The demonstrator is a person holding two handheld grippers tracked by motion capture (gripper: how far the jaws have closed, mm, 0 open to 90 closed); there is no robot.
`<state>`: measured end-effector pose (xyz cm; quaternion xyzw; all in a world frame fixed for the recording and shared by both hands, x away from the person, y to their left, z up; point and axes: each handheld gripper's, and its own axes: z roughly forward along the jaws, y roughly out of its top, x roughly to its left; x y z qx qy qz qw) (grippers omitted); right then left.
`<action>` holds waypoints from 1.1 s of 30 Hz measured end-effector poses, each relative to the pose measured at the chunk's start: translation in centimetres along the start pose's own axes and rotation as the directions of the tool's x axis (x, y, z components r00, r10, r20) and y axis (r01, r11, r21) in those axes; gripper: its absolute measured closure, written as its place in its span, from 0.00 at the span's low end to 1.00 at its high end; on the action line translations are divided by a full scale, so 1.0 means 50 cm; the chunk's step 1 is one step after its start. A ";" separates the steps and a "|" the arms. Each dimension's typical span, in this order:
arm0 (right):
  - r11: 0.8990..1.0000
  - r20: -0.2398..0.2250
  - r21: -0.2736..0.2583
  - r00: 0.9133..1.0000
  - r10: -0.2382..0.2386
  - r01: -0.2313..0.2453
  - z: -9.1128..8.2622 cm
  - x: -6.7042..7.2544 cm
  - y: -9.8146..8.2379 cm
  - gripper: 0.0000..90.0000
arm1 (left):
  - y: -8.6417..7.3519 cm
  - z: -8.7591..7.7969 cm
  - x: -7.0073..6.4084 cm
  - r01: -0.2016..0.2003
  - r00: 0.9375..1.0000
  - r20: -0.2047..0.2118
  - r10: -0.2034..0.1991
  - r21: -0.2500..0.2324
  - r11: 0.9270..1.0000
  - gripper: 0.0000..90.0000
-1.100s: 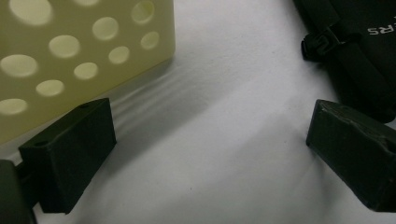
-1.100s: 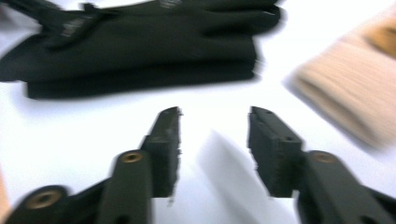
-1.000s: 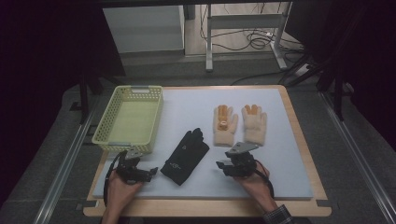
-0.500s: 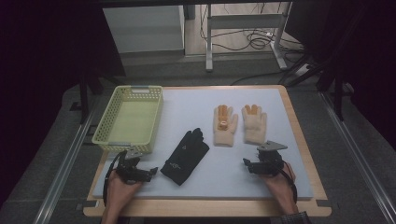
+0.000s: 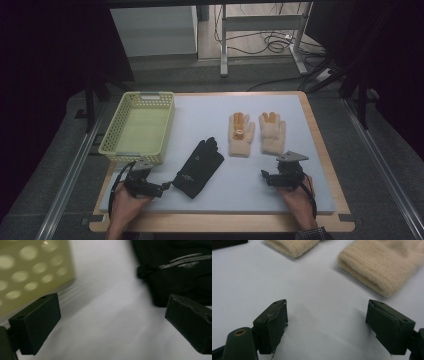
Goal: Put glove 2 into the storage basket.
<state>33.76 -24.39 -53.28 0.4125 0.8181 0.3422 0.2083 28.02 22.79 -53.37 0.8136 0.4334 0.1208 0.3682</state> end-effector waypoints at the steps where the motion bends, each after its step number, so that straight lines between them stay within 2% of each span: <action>1: 1.000 0.000 0.000 1.000 0.000 0.000 0.000 0.000 0.000 0.19 | 0.005 -0.003 -0.007 -0.007 1.000 0.011 0.007 -0.003 1.000 0.00; 4: 1.000 0.001 0.000 1.000 0.000 0.000 0.000 0.000 0.000 0.19 | 0.017 -0.007 -0.020 -0.019 0.999 0.035 0.019 -0.006 1.000 0.00; 7: 1.000 0.002 -0.001 1.000 -0.001 0.001 0.000 0.000 0.000 0.19 | 0.047 -0.008 -0.047 -0.041 0.997 0.071 0.042 -0.008 0.999 0.00; 10: 1.000 0.002 -0.001 1.000 -0.001 0.001 0.000 0.000 0.000 0.19 | 0.064 -0.001 -0.062 -0.045 0.995 0.088 0.046 -0.008 0.999 0.00; 13: 1.000 0.004 -0.002 1.000 -0.002 0.002 0.000 0.001 0.000 0.19 | 0.094 0.024 -0.088 -0.083 0.993 0.084 0.082 0.015 0.996 0.00; 18: 1.000 0.006 -0.004 1.000 -0.004 0.004 0.000 0.001 -0.001 0.19 | 0.133 0.076 -0.117 -0.110 0.990 0.088 0.106 0.046 0.993 0.00; 19: 1.000 0.007 -0.004 1.000 -0.006 0.006 -0.001 0.002 -0.001 0.19 | 0.144 0.098 -0.127 -0.114 0.991 0.079 0.110 0.060 0.992 0.00; 20: 1.000 0.007 -0.004 1.000 -0.006 0.006 -0.001 0.002 -0.001 0.19 | 0.144 0.098 -0.127 -0.114 0.991 0.079 0.110 0.060 0.992 0.00; 22: 1.000 0.007 -0.004 1.000 -0.007 0.007 -0.001 0.002 -0.001 0.19 | 0.156 0.129 -0.138 -0.112 0.993 0.037 0.108 0.094 0.989 0.00; 23: 1.000 0.007 -0.004 1.000 -0.007 0.007 -0.001 0.002 -0.001 0.19 | 0.156 0.129 -0.138 -0.112 0.993 0.037 0.108 0.094 0.989 0.00; 25: 1.000 0.007 -0.004 1.000 -0.007 0.007 -0.001 0.002 -0.001 0.19 | 0.160 0.146 -0.138 -0.105 0.994 -0.006 0.106 0.113 0.988 0.00; 28: 1.000 0.009 -0.005 1.000 -0.009 0.009 -0.001 0.003 -0.001 0.19 | 0.160 0.162 -0.126 -0.095 0.994 -0.032 0.101 0.141 0.985 0.00; 31: 1.000 0.008 -0.005 1.000 -0.008 0.008 -0.001 0.002 -0.001 0.19 | 0.154 0.174 -0.115 -0.067 0.998 0.010 0.067 0.172 0.983 0.00; 33: 1.000 0.008 -0.005 1.000 -0.008 0.008 -0.001 0.002 -0.001 0.19 | 0.152 0.176 -0.122 -0.070 0.997 0.023 0.067 0.175 0.982 0.00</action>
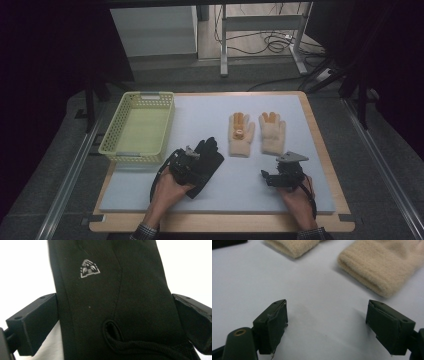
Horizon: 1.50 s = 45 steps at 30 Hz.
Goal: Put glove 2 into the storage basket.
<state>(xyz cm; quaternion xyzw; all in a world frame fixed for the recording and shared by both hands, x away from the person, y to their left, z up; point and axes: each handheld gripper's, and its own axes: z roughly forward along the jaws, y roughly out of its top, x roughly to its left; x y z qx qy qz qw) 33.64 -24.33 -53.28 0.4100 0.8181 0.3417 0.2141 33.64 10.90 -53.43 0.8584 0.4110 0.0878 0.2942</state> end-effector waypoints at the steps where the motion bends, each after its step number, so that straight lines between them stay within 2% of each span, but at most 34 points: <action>1: 1.000 0.000 0.000 1.000 0.000 0.000 0.000 0.000 0.000 0.19 | 0.000 0.000 -0.008 -0.020 1.000 -0.012 0.020 0.010 1.000 0.00; 3: 1.000 0.000 0.000 1.000 0.000 0.000 0.000 0.000 0.000 0.19 | 0.001 0.001 -0.022 -0.051 0.998 -0.025 0.051 0.018 0.999 0.00; 4: 1.000 -0.001 0.001 1.000 0.001 -0.001 0.000 0.000 0.000 0.19 | 0.003 0.003 -0.033 -0.080 0.996 -0.049 0.081 0.031 0.996 0.00; 6: 1.000 0.000 0.000 1.000 0.000 0.000 0.000 0.000 0.000 0.19 | 0.004 0.001 -0.031 -0.077 0.996 -0.045 0.078 0.034 0.996 0.01; 7: 1.000 0.000 0.000 1.000 -0.001 0.001 0.000 0.000 0.000 0.19 | 0.005 -0.002 -0.029 -0.068 0.996 -0.050 0.070 0.031 0.997 0.05; 9: 1.000 0.003 -0.001 1.000 -0.003 0.003 0.000 0.001 0.000 0.19 | 0.006 -0.011 -0.024 -0.067 0.996 -0.065 0.069 0.025 0.997 0.18; 11: 1.000 0.002 0.000 1.000 -0.002 0.002 0.000 0.000 0.000 0.19 | 0.007 -0.016 -0.017 -0.064 0.995 -0.070 0.065 0.018 0.998 0.39; 12: 1.000 0.002 0.000 1.000 -0.002 0.002 0.000 0.000 0.000 0.19 | 0.007 -0.018 -0.012 -0.061 0.995 -0.074 0.062 0.018 0.998 0.39; 14: 1.000 0.004 -0.001 1.000 -0.003 0.003 0.000 0.001 0.000 0.19 | 0.008 -0.023 0.003 -0.051 0.996 -0.076 0.052 0.019 0.999 0.54; 16: 1.000 0.007 -0.002 1.000 -0.006 0.006 0.000 0.002 0.000 0.19 | 0.009 -0.028 0.017 -0.030 0.998 -0.059 0.031 0.016 0.999 0.69; 17: 1.000 0.007 -0.002 1.000 -0.006 0.006 0.000 0.002 0.000 0.19 | 0.009 -0.028 0.017 -0.030 0.998 -0.059 0.031 0.016 0.999 0.72; 21: 1.000 0.006 -0.001 1.000 -0.005 0.005 0.000 0.002 0.000 0.19 | 0.020 -0.036 0.031 -0.024 0.999 -0.046 0.025 0.010 1.000 0.74; 24: 1.000 0.005 -0.001 1.000 -0.004 0.004 0.000 0.001 0.000 0.19 | 0.041 -0.055 0.040 -0.020 0.998 -0.055 0.019 -0.015 1.000 0.74; 26: 1.000 0.006 -0.001 1.000 -0.005 0.005 0.000 0.002 0.000 0.19 | 0.056 -0.068 0.044 -0.018 0.999 -0.047 0.017 -0.033 0.999 0.74; 31: 1.000 0.007 -0.002 1.000 -0.006 0.006 -0.001 0.002 0.000 0.19 | 0.096 -0.103 0.057 -0.005 0.998 -0.065 0.001 -0.060 0.998 0.73; 35: 1.000 0.007 -0.002 1.000 -0.006 0.006 -0.001 0.002 0.000 0.19 | 0.122 -0.123 0.078 0.013 0.996 -0.086 -0.019 -0.070 0.997 0.72; 40: 1.000 0.006 -0.002 1.000 -0.005 0.005 -0.001 0.002 0.000 0.19 | 0.140 -0.150 0.107 0.027 0.993 -0.115 -0.036 -0.083 0.996 0.72; 45: 1.000 0.007 -0.004 1.000 -0.004 0.005 0.000 0.002 0.000 0.19 | 0.153 -0.183 0.141 0.047 0.983 -0.174 -0.064 -0.100 0.994 0.72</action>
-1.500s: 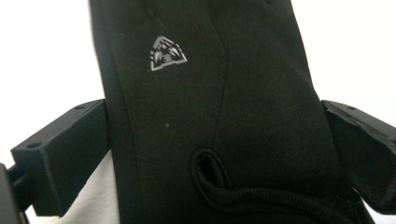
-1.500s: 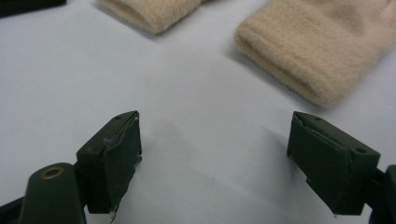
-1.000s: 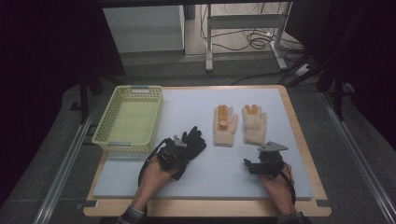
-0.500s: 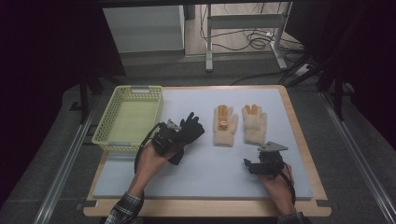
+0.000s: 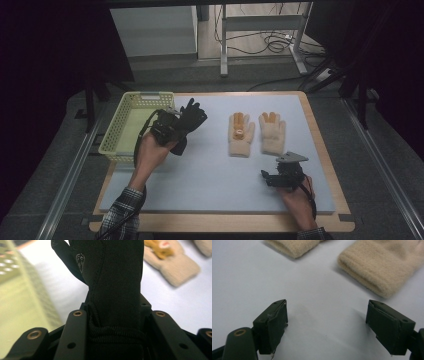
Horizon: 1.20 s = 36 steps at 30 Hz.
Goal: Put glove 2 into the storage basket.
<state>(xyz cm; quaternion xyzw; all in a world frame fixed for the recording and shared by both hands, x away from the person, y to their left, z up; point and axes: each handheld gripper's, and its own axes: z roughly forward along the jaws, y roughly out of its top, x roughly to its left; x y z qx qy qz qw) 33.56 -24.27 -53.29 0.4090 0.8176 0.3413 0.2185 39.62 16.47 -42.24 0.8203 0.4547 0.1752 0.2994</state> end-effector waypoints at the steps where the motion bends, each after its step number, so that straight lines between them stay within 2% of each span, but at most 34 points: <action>1: 1.000 0.000 0.000 1.000 0.000 0.000 0.000 0.000 0.000 0.19 | 0.003 -0.005 0.011 0.009 1.000 -0.017 -0.009 -0.004 1.000 0.72; 4: 1.000 -0.001 -0.001 1.000 0.001 -0.001 0.000 0.000 0.000 0.19 | 0.006 -0.015 0.034 0.032 0.999 -0.030 -0.032 -0.008 0.999 0.72; 10: 1.000 -0.001 -0.001 1.000 0.001 -0.001 0.000 0.000 0.000 0.19 | 0.002 -0.037 0.091 0.077 0.993 -0.089 -0.079 -0.020 0.997 0.71; 14: 1.000 -0.002 0.000 1.000 0.003 -0.003 0.000 0.000 0.000 0.19 | -0.007 -0.049 0.138 0.117 0.985 -0.127 -0.119 -0.025 0.993 0.71; 15: 1.000 -0.002 0.000 1.000 0.002 -0.002 0.000 0.000 0.000 0.19 | -0.012 -0.052 0.160 0.138 0.981 -0.133 -0.141 -0.028 0.990 0.71; 16: 1.000 -0.002 0.000 1.000 0.002 -0.002 0.000 0.000 0.000 0.19 | -0.012 -0.052 0.160 0.138 0.981 -0.133 -0.141 -0.028 0.990 0.70; 20: 1.000 -0.003 -0.001 1.000 0.004 -0.004 0.001 -0.001 0.000 0.19 | -0.024 -0.054 0.212 0.190 0.970 -0.150 -0.191 -0.021 0.982 0.70; 25: 1.000 -0.006 0.001 1.000 0.006 -0.006 0.001 -0.001 0.000 0.19 | -0.043 -0.039 0.263 0.221 0.962 -0.168 -0.216 0.012 0.975 0.70; 27: 1.000 -0.007 0.001 1.000 0.006 -0.006 0.001 -0.001 0.000 0.19 | -0.055 -0.025 0.284 0.245 0.955 -0.179 -0.234 0.038 0.969 0.70; 32: 1.000 -0.007 0.002 1.000 0.007 -0.007 0.001 -0.002 0.000 0.19 | -0.076 0.005 0.312 0.265 0.947 -0.213 -0.242 0.088 0.960 0.70; 33: 1.000 -0.009 0.003 1.000 0.007 -0.007 0.001 -0.002 0.000 0.19 | -0.084 0.018 0.323 0.271 0.945 -0.222 -0.241 0.117 0.955 0.70; 34: 1.000 -0.009 0.003 1.000 0.007 -0.007 0.001 -0.002 0.000 0.19 | -0.084 0.018 0.323 0.271 0.945 -0.222 -0.241 0.117 0.955 0.70; 36: 1.000 -0.008 0.002 1.000 0.007 -0.007 0.001 -0.002 0.000 0.19 | -0.092 0.032 0.332 0.279 0.942 -0.233 -0.242 0.139 0.950 0.70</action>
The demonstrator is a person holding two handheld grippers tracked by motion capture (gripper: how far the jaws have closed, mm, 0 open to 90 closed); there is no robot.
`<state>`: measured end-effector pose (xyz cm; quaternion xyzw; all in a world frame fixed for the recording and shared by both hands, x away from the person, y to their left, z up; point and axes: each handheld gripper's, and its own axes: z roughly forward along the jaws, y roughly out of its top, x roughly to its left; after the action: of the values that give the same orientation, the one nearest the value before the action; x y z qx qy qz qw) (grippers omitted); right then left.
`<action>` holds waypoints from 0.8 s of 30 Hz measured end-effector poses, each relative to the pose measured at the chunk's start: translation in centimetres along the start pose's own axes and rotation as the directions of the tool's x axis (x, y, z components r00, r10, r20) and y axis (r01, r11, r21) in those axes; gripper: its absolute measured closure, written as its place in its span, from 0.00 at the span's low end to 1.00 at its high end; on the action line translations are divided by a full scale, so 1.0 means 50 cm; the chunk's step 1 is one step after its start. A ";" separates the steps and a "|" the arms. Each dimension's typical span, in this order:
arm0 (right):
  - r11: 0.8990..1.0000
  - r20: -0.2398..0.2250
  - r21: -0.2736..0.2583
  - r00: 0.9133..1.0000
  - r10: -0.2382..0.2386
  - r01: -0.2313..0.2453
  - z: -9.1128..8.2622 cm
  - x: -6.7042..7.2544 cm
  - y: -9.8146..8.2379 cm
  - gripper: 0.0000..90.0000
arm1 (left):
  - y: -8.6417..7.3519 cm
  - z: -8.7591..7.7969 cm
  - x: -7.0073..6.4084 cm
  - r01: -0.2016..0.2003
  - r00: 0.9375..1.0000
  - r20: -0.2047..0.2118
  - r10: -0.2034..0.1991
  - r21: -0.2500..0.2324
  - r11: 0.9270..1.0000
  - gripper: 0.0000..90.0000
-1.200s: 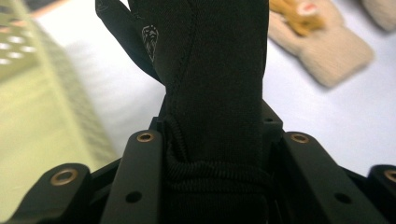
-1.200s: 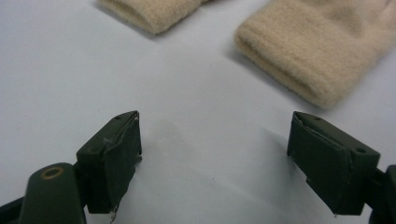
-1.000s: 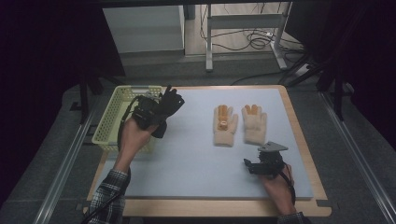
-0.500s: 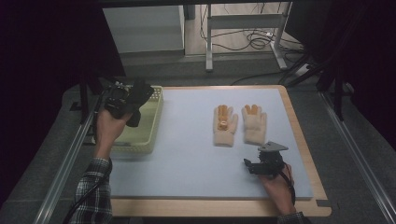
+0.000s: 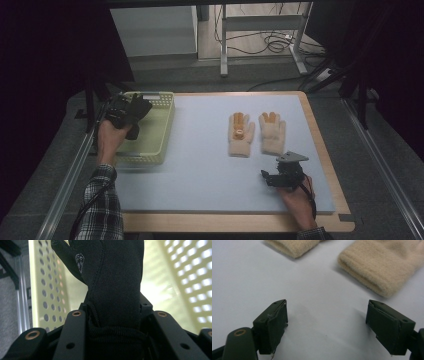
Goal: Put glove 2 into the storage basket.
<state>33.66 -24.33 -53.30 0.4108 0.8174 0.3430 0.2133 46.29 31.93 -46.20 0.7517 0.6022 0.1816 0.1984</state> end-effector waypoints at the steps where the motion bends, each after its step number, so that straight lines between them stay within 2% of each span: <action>1: 1.000 0.000 0.000 1.000 0.000 0.000 0.000 0.000 0.000 0.19 | -0.001 0.010 0.004 0.001 1.000 -0.008 -0.001 0.018 1.000 0.70; 8: 1.000 -0.002 0.000 1.000 0.001 -0.001 0.000 -0.001 0.000 0.19 | -0.004 0.059 0.011 -0.011 0.999 -0.051 0.016 0.111 0.994 0.68; 9: 1.000 -0.003 0.000 1.000 0.002 -0.002 0.001 -0.001 0.000 0.19 | -0.005 0.070 0.014 -0.006 0.998 -0.054 0.013 0.134 0.991 0.68; 10: 1.000 -0.003 0.000 1.000 0.002 -0.002 0.001 -0.001 0.000 0.19 | -0.005 0.070 0.014 -0.006 0.998 -0.054 0.013 0.134 0.991 0.67; 13: 1.000 -0.003 0.000 1.000 0.003 -0.003 0.001 -0.001 0.000 0.19 | -0.007 0.091 0.015 -0.014 0.998 -0.062 0.026 0.189 0.982 0.64; 14: 1.000 -0.003 0.000 1.000 0.002 -0.002 0.001 -0.001 0.000 0.19 | -0.008 0.096 0.015 -0.022 0.997 -0.073 0.037 0.200 0.980 0.59; 15: 1.000 -0.003 0.000 1.000 0.003 -0.003 0.001 -0.001 0.000 0.19 | -0.008 0.097 0.016 -0.015 0.997 -0.071 0.030 0.203 0.979 0.54; 17: 1.000 -0.003 0.000 1.000 0.003 -0.003 0.001 -0.001 0.000 0.19 | -0.007 0.097 0.017 -0.008 0.998 -0.065 0.023 0.212 0.977 0.39; 18: 1.000 -0.003 0.000 1.000 0.003 -0.003 0.001 -0.001 0.000 0.19 | -0.007 0.097 0.017 -0.009 0.997 -0.067 0.024 0.218 0.976 0.39; 19: 1.000 -0.004 0.000 1.000 0.003 -0.003 0.001 -0.001 0.000 0.19 | -0.007 0.095 0.015 -0.017 0.996 -0.077 0.035 0.222 0.975 0.33; 20: 1.000 -0.004 0.000 1.000 0.003 -0.003 0.001 -0.001 0.000 0.19 | -0.007 0.088 0.016 -0.012 0.997 -0.067 0.028 0.224 0.975 0.24; 24: 1.000 -0.002 0.000 1.000 0.002 -0.002 0.001 -0.001 0.000 0.19 | -0.009 0.071 0.013 -0.016 0.998 -0.058 0.029 0.210 0.978 0.15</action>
<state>33.69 -24.36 -53.33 0.4113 0.8171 0.3438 0.2120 47.87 32.35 -49.43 0.7693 0.6152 0.1420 0.0978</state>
